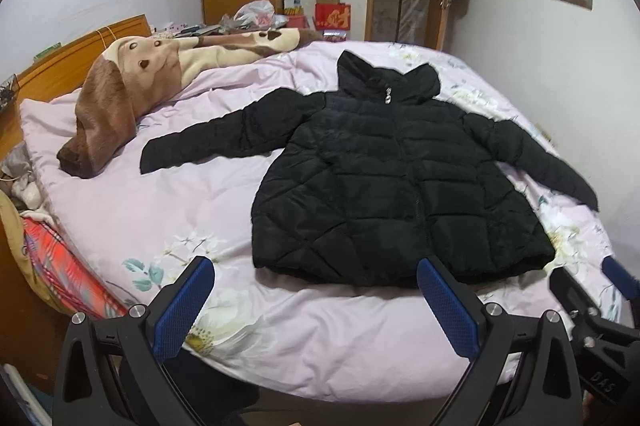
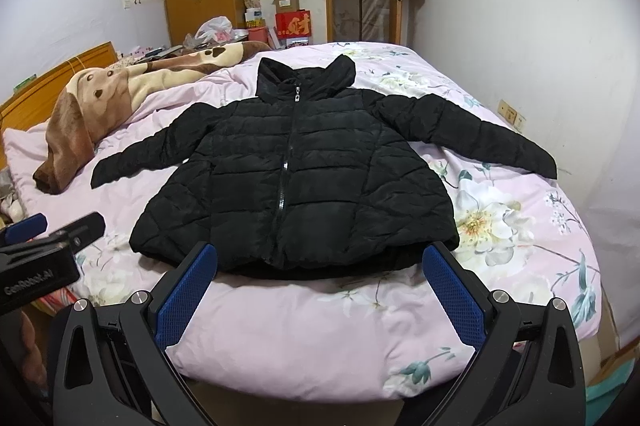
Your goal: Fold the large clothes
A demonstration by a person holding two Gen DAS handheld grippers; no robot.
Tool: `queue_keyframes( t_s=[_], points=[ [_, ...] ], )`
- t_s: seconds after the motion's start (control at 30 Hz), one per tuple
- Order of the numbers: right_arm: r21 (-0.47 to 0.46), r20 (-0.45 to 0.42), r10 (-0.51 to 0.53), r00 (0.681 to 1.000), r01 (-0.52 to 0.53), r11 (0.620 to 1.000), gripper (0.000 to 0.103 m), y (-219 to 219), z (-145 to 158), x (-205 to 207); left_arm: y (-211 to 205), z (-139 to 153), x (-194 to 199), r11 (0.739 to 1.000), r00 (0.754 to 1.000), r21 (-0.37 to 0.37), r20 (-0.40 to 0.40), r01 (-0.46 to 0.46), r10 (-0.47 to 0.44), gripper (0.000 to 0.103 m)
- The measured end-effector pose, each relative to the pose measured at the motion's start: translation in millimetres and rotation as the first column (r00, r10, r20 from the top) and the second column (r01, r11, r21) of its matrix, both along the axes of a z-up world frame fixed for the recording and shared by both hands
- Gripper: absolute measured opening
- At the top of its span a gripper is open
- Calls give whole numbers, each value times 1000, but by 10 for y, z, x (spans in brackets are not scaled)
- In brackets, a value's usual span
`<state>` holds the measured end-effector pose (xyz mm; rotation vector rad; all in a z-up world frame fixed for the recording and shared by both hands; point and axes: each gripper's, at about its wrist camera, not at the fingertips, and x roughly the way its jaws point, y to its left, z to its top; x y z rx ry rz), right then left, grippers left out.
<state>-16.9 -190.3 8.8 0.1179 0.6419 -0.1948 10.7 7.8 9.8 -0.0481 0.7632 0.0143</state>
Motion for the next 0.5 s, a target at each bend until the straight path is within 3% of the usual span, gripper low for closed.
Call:
queue_keyframes(
  t_s=[0.1,0.5],
  points=[
    [12,-1,8,1000,-8,1000,102,-10,-6,1,10,-22,10,999,1000,-40,-12,13,-14,102],
    [8,-2,15,1000,-15,1000,102,6,-20,-22,31,-99,-2,999,999,-34,-46,-18,16,102]
  ],
)
